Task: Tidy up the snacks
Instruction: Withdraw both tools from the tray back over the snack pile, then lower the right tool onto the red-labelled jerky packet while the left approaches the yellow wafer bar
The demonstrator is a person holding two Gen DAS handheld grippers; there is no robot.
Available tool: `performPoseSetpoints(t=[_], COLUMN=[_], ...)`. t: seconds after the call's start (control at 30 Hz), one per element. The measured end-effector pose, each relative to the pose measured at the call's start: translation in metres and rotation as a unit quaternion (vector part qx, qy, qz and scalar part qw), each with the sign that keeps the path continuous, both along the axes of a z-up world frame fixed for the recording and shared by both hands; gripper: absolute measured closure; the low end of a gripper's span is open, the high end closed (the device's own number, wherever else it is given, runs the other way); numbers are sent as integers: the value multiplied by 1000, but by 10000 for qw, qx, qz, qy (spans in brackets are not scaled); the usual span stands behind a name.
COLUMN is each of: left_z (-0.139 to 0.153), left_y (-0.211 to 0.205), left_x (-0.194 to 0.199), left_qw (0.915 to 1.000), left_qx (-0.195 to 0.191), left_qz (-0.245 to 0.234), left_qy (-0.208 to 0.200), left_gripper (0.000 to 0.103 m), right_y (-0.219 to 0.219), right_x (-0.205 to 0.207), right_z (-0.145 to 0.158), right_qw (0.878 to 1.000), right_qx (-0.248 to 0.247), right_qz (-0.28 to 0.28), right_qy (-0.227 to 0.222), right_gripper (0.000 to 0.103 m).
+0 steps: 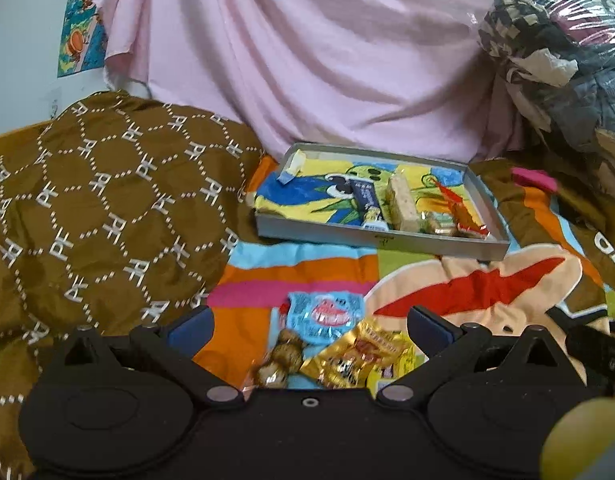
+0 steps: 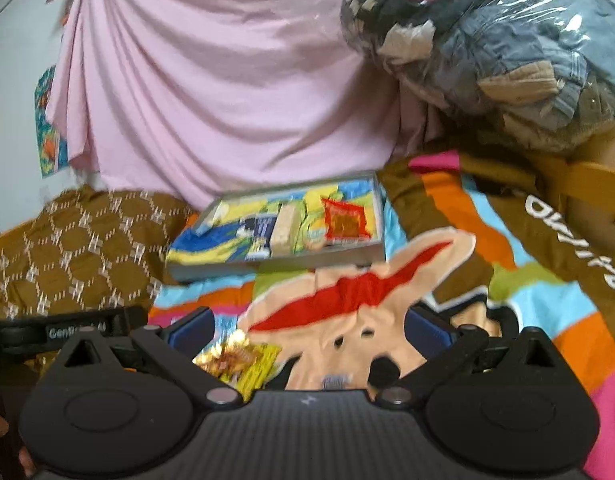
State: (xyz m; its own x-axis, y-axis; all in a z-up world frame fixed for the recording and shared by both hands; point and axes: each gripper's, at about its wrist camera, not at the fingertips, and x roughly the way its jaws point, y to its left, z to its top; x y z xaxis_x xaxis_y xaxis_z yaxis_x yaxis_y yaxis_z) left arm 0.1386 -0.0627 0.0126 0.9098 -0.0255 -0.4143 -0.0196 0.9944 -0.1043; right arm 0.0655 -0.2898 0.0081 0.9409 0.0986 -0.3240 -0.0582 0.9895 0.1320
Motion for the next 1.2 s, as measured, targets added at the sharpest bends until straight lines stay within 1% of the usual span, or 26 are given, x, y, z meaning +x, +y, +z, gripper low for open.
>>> performPoseSetpoints(t=[0.17,0.3,0.4,0.53,0.63,0.77,0.87,1.0,1.1,1.2], left_z=[-14,-23,-31,-41,-47,-51,-53,-58,-61,-64], left_y=[5,12,16,20,23,28,30,32,33,35], left_x=[-15,-18,-17,-16,-13,-6,0,7,12,18], left_qw=[9997,9988,9977,9962,9953,9949,9941,9913,9872,9830], left_qx=[190,363,461,627,660,576,584,805,1068,1325], left_qz=[-110,-200,-273,-288,-280,-281,-391,-622,-811,-949], left_qy=[112,279,425,540,652,775,832,831,858,843], left_gripper=[1,1,1,1,1,1,1,1,1,1], right_y=[18,31,38,41,43,43,43,47,50,54], right_x=[-12,-14,-11,-6,-2,4,11,20,26,32], right_z=[-10,-20,-27,-35,-40,-46,-51,-56,-60,-65], right_qw=[9991,9968,9952,9931,9915,9892,9874,9860,9842,9811], right_qx=[-297,-504,-542,-596,-615,-577,-581,-607,-635,-809], right_qz=[181,390,490,486,475,449,429,441,416,329], right_qy=[236,473,654,889,1047,1272,1409,1492,1597,1727], right_gripper=[0,0,0,0,0,0,0,0,0,0])
